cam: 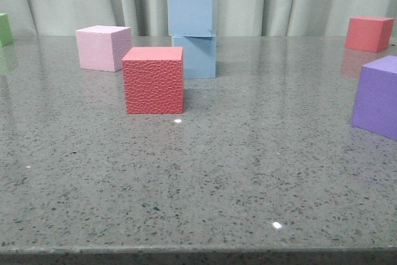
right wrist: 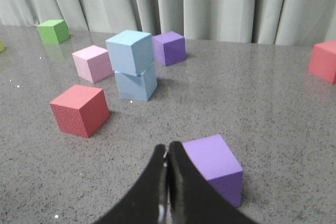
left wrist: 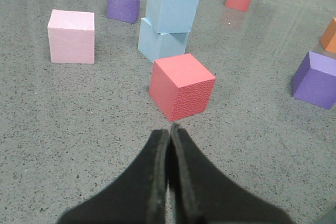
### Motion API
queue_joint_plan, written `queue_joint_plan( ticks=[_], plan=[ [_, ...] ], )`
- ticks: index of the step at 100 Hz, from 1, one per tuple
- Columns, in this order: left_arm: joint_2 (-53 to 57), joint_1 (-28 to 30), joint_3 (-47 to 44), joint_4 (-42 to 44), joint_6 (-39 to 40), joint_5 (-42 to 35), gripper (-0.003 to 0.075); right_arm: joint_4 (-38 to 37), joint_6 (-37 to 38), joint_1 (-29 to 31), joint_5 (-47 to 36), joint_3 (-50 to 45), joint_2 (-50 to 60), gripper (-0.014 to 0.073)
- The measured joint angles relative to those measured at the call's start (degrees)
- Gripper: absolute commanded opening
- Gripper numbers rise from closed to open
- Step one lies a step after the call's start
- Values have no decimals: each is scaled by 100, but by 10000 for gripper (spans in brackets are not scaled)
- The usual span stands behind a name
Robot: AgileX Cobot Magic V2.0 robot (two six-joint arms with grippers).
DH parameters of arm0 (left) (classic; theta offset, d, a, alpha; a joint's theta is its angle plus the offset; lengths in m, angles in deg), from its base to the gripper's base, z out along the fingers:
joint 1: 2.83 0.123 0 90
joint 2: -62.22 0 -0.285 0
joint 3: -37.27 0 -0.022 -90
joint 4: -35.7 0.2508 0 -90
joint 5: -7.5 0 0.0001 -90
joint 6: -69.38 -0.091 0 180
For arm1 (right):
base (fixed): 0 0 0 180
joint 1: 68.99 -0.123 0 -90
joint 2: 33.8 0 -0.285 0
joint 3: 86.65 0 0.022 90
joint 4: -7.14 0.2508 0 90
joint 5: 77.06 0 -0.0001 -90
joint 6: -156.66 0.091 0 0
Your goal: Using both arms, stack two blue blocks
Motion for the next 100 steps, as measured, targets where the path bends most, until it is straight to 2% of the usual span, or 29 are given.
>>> queue_joint_plan(
  ticks=[76,84,100],
  plan=[
    [36,0,-162,0,0,-72,-19,33,-4,0,0,-13,0,-112],
    [208,174,-249,-11,0,-72,-19,33,-4,0,0,-13,0,-112],
    [601,924,-575,-33,-137,-471,-18,33,-4,0,0,-13,0,-112]
  ],
)
